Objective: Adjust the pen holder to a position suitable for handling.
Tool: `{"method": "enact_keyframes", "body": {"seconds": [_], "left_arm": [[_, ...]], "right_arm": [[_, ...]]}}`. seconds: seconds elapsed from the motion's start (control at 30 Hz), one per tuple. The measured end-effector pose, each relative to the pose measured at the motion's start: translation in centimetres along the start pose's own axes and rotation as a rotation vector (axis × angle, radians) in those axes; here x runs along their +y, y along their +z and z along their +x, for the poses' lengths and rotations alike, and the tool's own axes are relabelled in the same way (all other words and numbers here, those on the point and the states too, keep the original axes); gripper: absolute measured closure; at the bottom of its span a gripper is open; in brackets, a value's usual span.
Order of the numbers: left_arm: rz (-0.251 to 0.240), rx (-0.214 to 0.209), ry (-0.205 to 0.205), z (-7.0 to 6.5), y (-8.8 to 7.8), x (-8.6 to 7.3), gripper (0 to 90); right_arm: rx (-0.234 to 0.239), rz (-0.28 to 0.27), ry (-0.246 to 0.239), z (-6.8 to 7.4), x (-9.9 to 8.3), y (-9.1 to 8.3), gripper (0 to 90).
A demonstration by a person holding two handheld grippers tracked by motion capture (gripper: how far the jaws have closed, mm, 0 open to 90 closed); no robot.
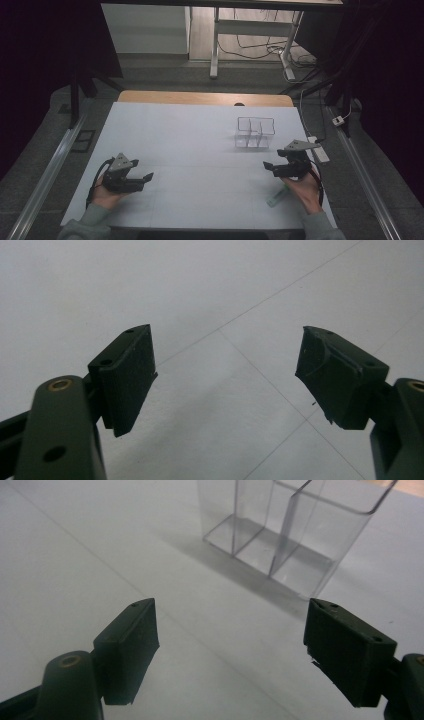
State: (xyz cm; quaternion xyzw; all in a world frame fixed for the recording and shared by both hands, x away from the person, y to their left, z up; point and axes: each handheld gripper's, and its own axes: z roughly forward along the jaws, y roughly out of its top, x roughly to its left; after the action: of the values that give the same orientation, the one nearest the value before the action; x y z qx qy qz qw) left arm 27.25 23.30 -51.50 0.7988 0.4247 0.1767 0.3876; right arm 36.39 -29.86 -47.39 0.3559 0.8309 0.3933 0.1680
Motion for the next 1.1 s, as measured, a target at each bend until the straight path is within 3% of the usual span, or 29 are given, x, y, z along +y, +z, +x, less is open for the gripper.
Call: {"method": "enact_keyframes", "body": {"seconds": [0.5,0.73,0.8,1.1], "left_arm": [[-0.002,-0.006,-0.008,0.1,0.0,0.1,23.0],[0.009,0.002,0.003,0.1,0.2,0.1,23.0],[0.011,0.004,0.007,0.1,0.2,0.0,23.0],[0.017,0.003,0.013,0.0,0.4,0.0,22.8]], "right_arm": [[-0.046,-0.032,0.026,-1.8,2.5,-0.1,22.5],[-0.070,-0.038,0.047,-2.8,2.7,-0.2,22.6],[-0.081,-0.051,0.074,-3.5,2.6,-0.6,22.8],[-0.130,-0.021,0.124,-5.5,2.2,-0.4,25.0]]}}
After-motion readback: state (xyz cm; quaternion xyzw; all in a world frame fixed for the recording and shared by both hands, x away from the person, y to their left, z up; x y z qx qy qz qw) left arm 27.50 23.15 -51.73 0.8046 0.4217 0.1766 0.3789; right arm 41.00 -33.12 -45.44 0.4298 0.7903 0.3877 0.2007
